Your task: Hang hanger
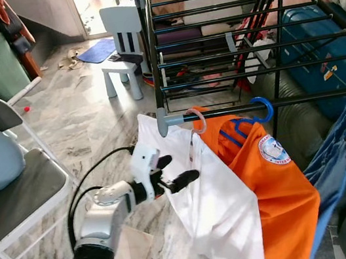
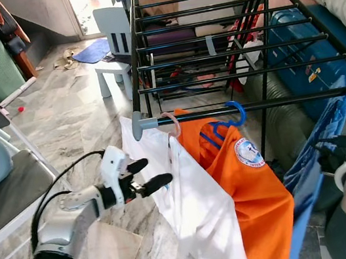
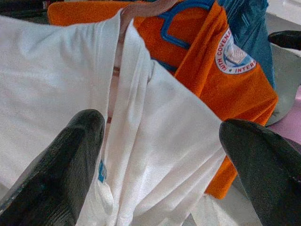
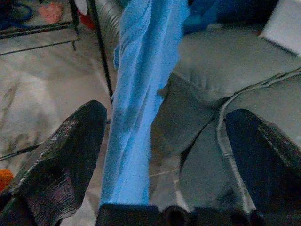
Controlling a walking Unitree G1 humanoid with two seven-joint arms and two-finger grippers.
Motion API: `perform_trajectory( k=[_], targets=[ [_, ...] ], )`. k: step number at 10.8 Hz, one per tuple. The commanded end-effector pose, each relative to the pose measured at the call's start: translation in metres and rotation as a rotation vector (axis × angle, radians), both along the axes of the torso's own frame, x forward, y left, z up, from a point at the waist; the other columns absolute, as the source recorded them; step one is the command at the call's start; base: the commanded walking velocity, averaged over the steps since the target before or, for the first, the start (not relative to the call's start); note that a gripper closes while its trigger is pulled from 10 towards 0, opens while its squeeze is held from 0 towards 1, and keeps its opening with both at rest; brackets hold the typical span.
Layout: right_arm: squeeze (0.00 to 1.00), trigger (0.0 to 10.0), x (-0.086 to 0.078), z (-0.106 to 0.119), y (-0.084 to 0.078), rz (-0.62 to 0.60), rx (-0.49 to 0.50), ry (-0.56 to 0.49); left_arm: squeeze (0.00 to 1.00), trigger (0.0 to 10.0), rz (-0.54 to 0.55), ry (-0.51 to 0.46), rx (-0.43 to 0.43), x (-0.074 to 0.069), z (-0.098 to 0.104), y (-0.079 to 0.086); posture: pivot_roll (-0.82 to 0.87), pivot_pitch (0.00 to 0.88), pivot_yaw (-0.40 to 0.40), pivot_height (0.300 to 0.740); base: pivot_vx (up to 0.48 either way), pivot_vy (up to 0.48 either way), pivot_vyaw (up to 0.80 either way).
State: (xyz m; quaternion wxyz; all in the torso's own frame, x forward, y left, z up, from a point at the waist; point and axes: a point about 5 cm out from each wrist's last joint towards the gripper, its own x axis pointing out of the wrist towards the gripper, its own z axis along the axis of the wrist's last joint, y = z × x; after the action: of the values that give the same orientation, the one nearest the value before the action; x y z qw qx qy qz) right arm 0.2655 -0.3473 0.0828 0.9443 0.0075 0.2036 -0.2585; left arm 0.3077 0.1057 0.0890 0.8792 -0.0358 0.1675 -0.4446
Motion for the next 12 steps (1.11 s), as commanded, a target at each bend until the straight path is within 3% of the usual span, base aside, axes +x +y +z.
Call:
perform_trajectory(
  k=[1, 4, 6, 8, 11, 12],
  targets=[
    [0.0, 10.0, 0.003, -0.001, -0.002, 0.007, 0.023, -0.009, 0.0, 10.0, -0.01, -0.022, 0.012, 0.002, 0.007, 0.002, 0.1, 0.0, 0.032, 0.74, 0.0, 0.0, 0.0],
    [0.0, 10.0, 0.012, -0.023, 0.006, 0.071, 0.068, 0.12, 0.0, 10.0, -0.04, -0.019, 0.03, 0.001, 0.008, 0.001, 0.11, 0.002, 0.047, 0.74, 0.0, 0.0, 0.0],
    [0.0, 10.0, 0.003, -0.027, -0.006, 0.017, 0.043, 0.137, 0.0, 10.0, -0.043, -0.019, 0.031, 0.001, 0.009, 0.0, 0.11, 0.003, 0.046, 0.74, 0.0, 0.0, 0.0],
    [0.0, 10.0, 0.007, -0.014, -0.017, 0.033, 0.02, 0.083, 0.0, 10.0, -0.053, -0.014, 0.034, -0.001, 0.007, -0.001, 0.1, 0.003, 0.047, 0.74, 0.0, 0.0, 0.0],
    [0.0, 10.0, 0.029, 0.006, -0.015, 0.058, 0.001, 0.045, 0.0, 10.0, -0.056, -0.02, 0.031, 0.0, 0.007, -0.004, 0.12, 0.0, 0.04, 0.74, 0.0, 0.0, 0.0],
    [0.0, 8.4, 0.037, 0.011, -0.011, 0.092, -0.01, 0.039, 0.0, 10.0, -0.046, -0.026, 0.032, 0.0, 0.008, -0.002, 0.13, 0.0, 0.035, 0.74, 0.0, 0.0, 0.0]
  ],
)
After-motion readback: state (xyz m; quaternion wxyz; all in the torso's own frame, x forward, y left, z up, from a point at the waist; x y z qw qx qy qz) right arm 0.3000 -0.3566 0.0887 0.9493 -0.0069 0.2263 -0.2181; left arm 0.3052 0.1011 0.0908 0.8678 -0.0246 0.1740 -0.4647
